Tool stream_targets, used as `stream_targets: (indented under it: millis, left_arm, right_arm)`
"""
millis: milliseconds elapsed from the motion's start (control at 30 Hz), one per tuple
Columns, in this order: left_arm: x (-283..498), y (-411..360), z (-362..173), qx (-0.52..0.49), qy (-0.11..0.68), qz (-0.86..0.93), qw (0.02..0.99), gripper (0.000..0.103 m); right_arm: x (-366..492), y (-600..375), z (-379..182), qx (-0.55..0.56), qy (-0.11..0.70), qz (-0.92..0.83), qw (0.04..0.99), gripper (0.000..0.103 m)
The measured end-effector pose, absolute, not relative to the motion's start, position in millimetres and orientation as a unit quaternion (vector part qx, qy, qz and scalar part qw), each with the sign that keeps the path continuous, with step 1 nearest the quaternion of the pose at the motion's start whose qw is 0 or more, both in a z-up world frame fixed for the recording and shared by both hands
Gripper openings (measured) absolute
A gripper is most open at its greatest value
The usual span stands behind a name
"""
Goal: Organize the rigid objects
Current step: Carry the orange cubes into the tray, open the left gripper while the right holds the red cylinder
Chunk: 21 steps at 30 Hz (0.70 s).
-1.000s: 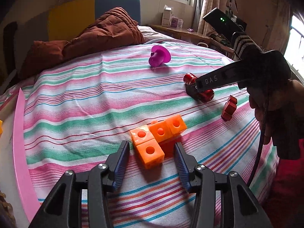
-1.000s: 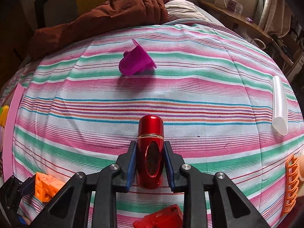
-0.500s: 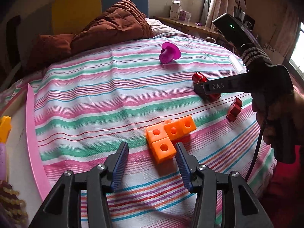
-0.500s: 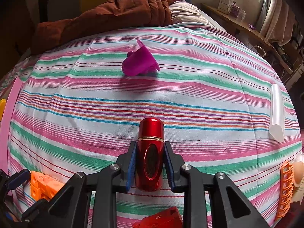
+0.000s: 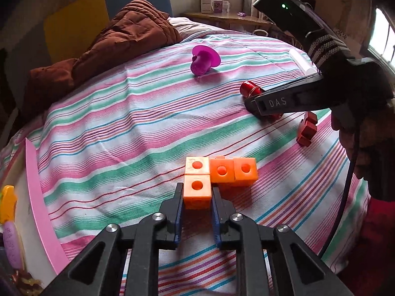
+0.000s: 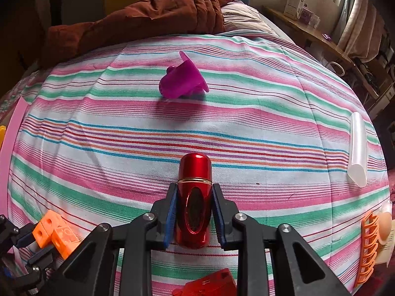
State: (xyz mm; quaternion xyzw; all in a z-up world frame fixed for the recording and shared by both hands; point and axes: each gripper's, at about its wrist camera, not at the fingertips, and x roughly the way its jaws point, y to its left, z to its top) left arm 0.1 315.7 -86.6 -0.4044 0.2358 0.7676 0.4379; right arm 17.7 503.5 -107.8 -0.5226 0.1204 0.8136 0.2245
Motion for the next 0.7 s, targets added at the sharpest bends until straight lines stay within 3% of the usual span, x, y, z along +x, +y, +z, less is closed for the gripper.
stream_targets:
  millis: [400,700]
  left_arm:
    - [-11,255,-37,-0.41,0.133,0.81,0.398,0.019]
    - [-113,179,-5,-0.445,0.057,0.852,0.271,0.019]
  right_arm:
    - [18,497,-109,-0.515,0.094,0.821,0.226,0.026]
    - [17,494,-108,-0.515,0.086,0.821,0.229,0.026]
